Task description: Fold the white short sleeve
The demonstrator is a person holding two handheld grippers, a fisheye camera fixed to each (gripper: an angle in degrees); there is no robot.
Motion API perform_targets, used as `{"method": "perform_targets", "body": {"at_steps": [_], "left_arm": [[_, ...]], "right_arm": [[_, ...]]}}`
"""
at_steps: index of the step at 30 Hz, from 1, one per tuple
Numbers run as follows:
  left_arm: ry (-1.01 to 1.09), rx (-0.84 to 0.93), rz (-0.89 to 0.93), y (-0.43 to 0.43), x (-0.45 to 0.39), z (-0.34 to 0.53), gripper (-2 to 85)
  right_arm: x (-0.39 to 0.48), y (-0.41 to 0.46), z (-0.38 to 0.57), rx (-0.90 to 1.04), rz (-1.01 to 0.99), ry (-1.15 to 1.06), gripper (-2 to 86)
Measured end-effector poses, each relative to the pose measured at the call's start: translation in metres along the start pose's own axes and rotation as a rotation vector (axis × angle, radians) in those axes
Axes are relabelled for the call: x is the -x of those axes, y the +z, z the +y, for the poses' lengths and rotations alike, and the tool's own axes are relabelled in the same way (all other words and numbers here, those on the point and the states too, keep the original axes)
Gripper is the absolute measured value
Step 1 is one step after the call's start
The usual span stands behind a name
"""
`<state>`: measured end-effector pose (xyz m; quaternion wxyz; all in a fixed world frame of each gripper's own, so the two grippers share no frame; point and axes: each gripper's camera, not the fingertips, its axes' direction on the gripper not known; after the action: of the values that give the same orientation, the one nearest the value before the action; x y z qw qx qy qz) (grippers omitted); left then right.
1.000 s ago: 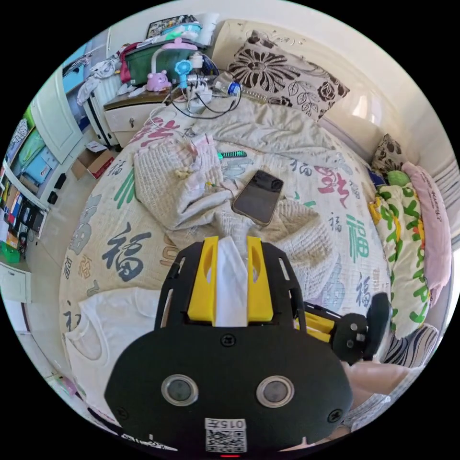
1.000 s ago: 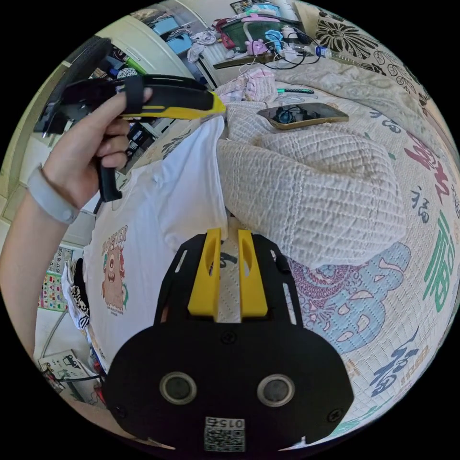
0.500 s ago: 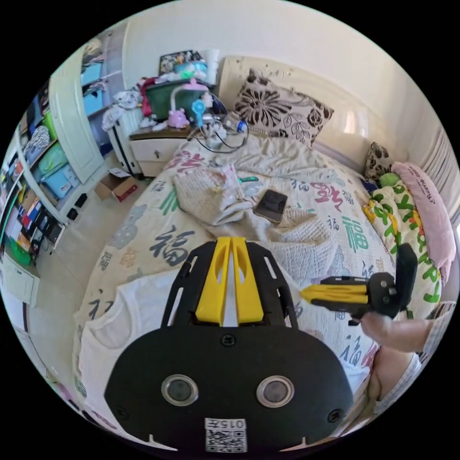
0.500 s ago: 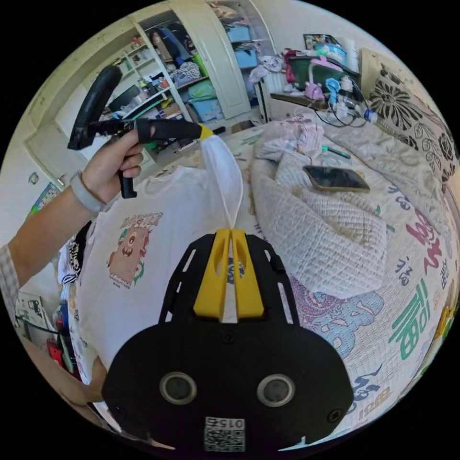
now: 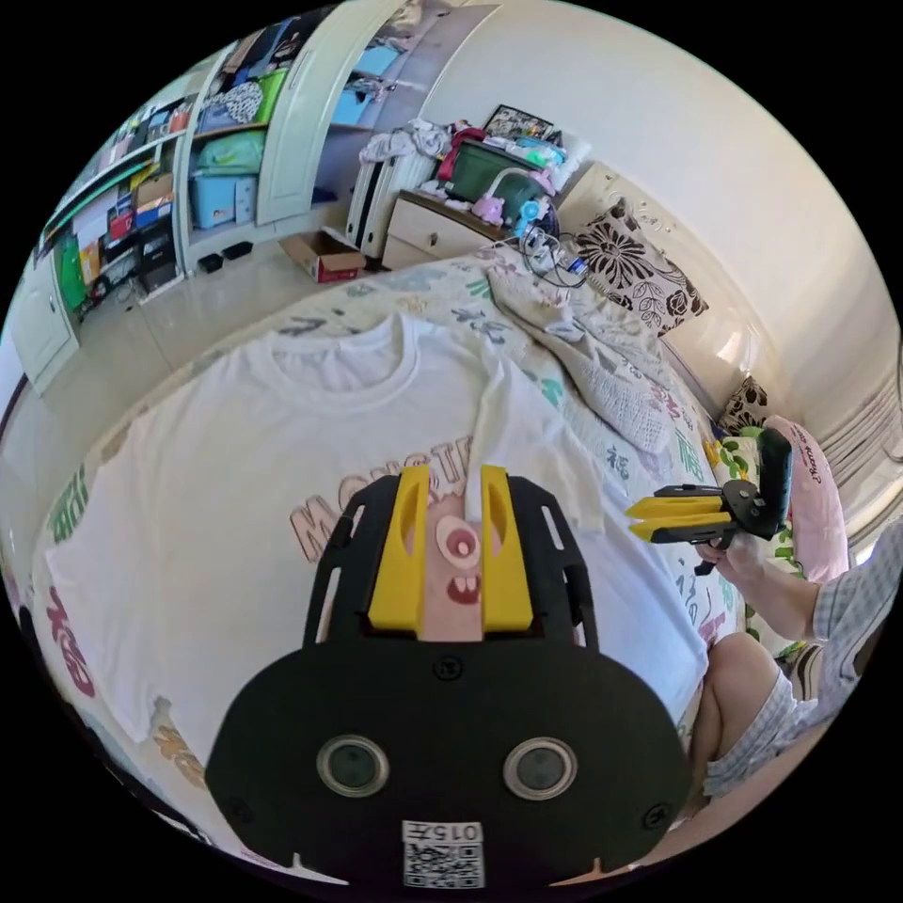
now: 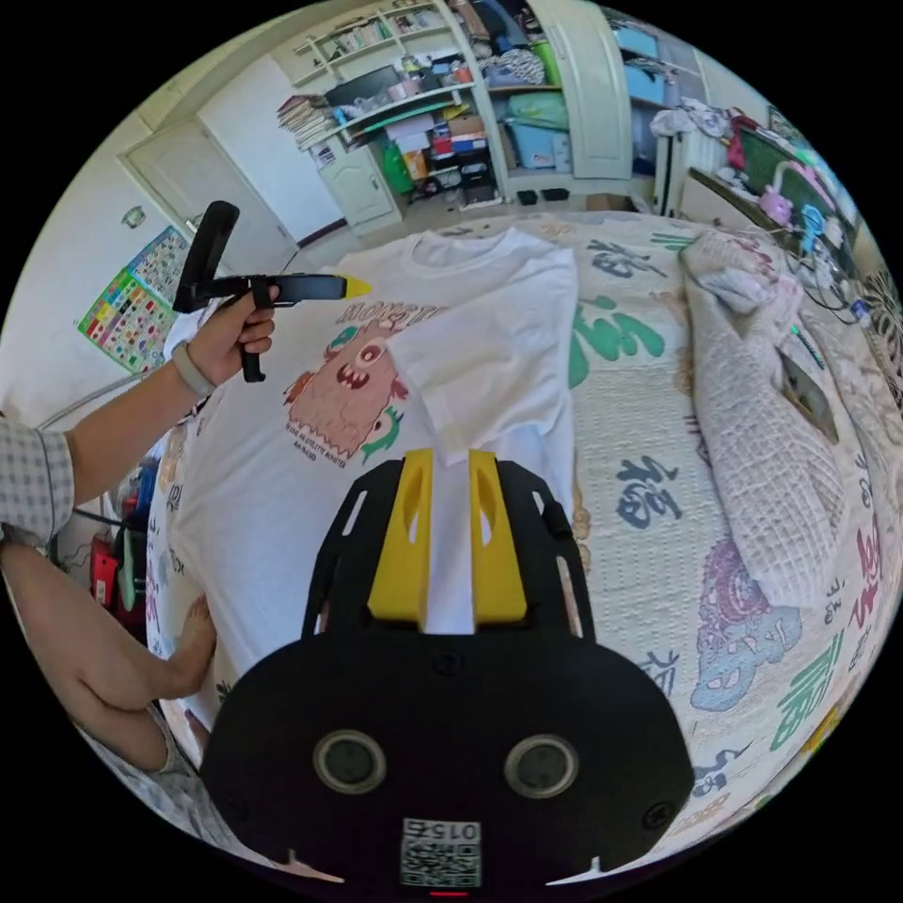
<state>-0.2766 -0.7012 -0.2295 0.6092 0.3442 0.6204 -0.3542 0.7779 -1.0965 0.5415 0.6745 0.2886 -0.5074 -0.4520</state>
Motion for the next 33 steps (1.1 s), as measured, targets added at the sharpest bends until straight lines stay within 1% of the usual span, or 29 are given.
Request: {"method": "perform_targets", "body": {"at_steps": [2,4,6,7,8,9,10,11,14,16,18,22,24,25,26,27,29,30,31,32,33], "left_arm": [[0.041,-0.014,0.028,0.006,0.0,-0.031,9.1],[0.056,0.006,0.097,0.027,-0.002,-0.058,9.6],[0.053,0.076,0.089,0.059,-0.002,-0.082,9.7],[0.053,0.14,0.062,0.083,-0.002,-0.095,9.4],[0.042,0.205,0.035,0.105,-0.001,-0.104,8.3],[0.033,0.233,0.028,0.115,0.001,-0.108,7.7],[0.021,0.276,0.031,0.13,0.003,-0.113,5.0],[0.013,0.254,0.022,0.133,0.006,-0.117,2.8],[-0.049,0.168,0.088,0.127,0.02,-0.124,0.6],[-0.052,0.197,0.061,0.128,0.029,-0.126,0.7],[-0.048,0.216,-0.002,0.126,0.037,-0.121,1.6],[-0.05,0.156,0.013,0.094,0.064,-0.095,5.7],[-0.011,0.13,0.028,0.071,0.072,-0.072,7.5],[0.002,0.132,0.066,0.057,0.077,-0.054,9.5],[0.012,0.144,0.118,0.045,0.082,-0.034,9.9],[0.015,0.149,0.135,0.039,0.084,-0.024,10.1],[0.029,0.145,0.127,0.029,0.095,0.01,7.9],[0.04,0.166,0.112,0.031,0.097,0.015,6.8],[0.045,0.219,0.084,0.035,0.103,0.024,4.2],[0.036,0.21,0.101,0.032,0.11,0.032,1.0],[0.036,0.193,0.125,0.027,0.114,0.036,0.7]], "right_arm": [[-0.016,-0.005,-0.008,-0.076,0.052,0.091,7.4],[-0.029,0.004,-0.02,-0.087,0.093,0.155,7.7],[-0.037,0.021,-0.035,-0.054,0.099,0.196,7.8],[-0.04,0.032,-0.043,-0.034,0.09,0.212,7.6],[-0.04,0.044,-0.051,-0.007,0.092,0.216,7.2],[-0.04,0.051,-0.054,0.016,0.101,0.221,6.5],[-0.041,0.064,-0.06,0.074,0.129,0.25,5.1],[-0.041,0.074,-0.063,0.101,0.139,0.255,3.1],[-0.045,0.083,-0.064,0.063,0.112,0.295,1.1],[-0.048,0.092,-0.065,0.055,0.082,0.316,1.0],[-0.048,0.101,-0.068,0.05,0.067,0.324,1.5],[-0.034,0.111,-0.073,0.001,0.12,0.312,6.0],[-0.019,0.108,-0.074,-0.058,0.122,0.248,7.8],[-0.004,0.11,-0.077,-0.077,0.107,0.185,8.5],[0.012,0.117,-0.08,-0.066,0.083,0.11,9.0],[0.02,0.122,-0.082,-0.054,0.079,0.079,8.9],[0.046,0.153,-0.089,0.024,0.116,-0.024,8.1],[0.05,0.163,-0.09,0.049,0.135,-0.042,7.8],[0.056,0.183,-0.094,0.106,0.178,-0.052,5.6],[0.06,0.199,-0.097,0.148,0.204,-0.044,3.6],[0.062,0.203,-0.098,0.142,0.197,-0.043,2.8]]}}
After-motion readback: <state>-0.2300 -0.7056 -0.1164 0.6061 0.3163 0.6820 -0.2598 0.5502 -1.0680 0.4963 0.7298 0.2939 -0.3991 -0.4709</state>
